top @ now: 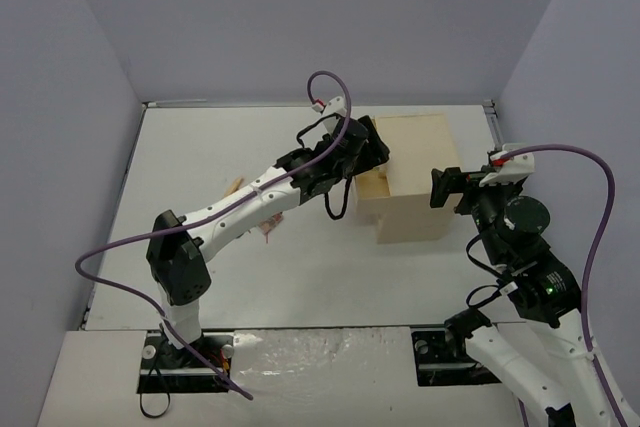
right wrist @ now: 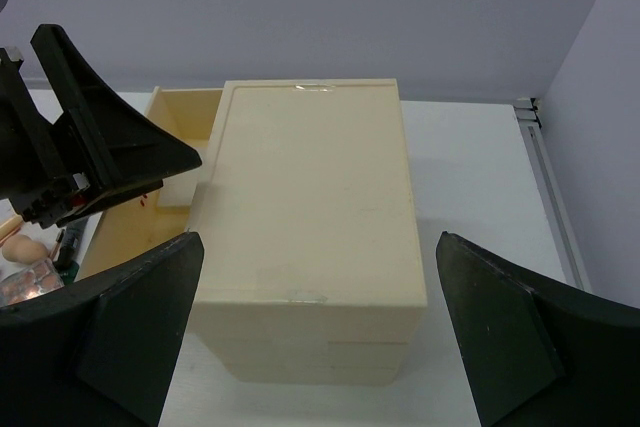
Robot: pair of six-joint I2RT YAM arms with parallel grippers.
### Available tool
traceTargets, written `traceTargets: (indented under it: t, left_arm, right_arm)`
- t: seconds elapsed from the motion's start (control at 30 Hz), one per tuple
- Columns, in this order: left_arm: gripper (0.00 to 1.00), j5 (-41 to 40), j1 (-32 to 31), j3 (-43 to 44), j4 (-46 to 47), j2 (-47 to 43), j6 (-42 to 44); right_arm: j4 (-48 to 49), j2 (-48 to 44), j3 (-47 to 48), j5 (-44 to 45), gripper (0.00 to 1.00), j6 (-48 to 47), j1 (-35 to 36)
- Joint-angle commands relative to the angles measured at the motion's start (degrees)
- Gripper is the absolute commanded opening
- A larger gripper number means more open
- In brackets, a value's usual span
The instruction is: Organize the makeup
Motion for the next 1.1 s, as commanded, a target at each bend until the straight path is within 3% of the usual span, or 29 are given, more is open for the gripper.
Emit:
traceTargets:
  t: [0.0,0.23,0.37,0.5,0.57,0.77,0.9,1.07]
  left_arm:
    - [0.59,-1.28,-0.17,5.0,-0.77,-3.28,3.51]
    - [0.65,-2.73,-0.24,11.58,-9.83,-4.01,12.47]
    - [0.67,-9.59,-0.13,11.57,-20.69,-7.53,19.89]
    - [0.72,-16.79,1.13,3.83,-26.86,-15.19,21.84]
    - [0.81,-17.95,4.25,-5.76,-27.36,-21.14,20.34]
    - [0.97,-14.03,15.02,-26.35,-26.76,-31.18,15.36]
    - [0.97,-11.19,23.01,-35.19,-25.25,-32.51,15.03]
    - [0.97,-7.48,29.12,-38.15,-23.13,-26.46,16.33]
  right_arm:
    - [3.11,0.13,1.03,1.01,1.0,-0.86,0.61]
    - [3.02,0.12,1.28,0.55,1.0,-0.88,0.61]
    - [3.07,-0.11,1.08,0.44,1.0,-1.0,0.73]
    - [3.11,0.07,0.94,0.12,1.0,-0.95,0.96]
    - [3.14,0.18,0.91,-0.26,1.0,-0.83,0.99]
    - [3.11,0.58,0.6,-0.74,1.0,-0.6,1.3]
    - [3.2,0.77,-0.02,-1.01,1.0,-0.6,1.66]
    - [3.28,0.79,-0.05,-0.7,1.0,-0.8,2.17]
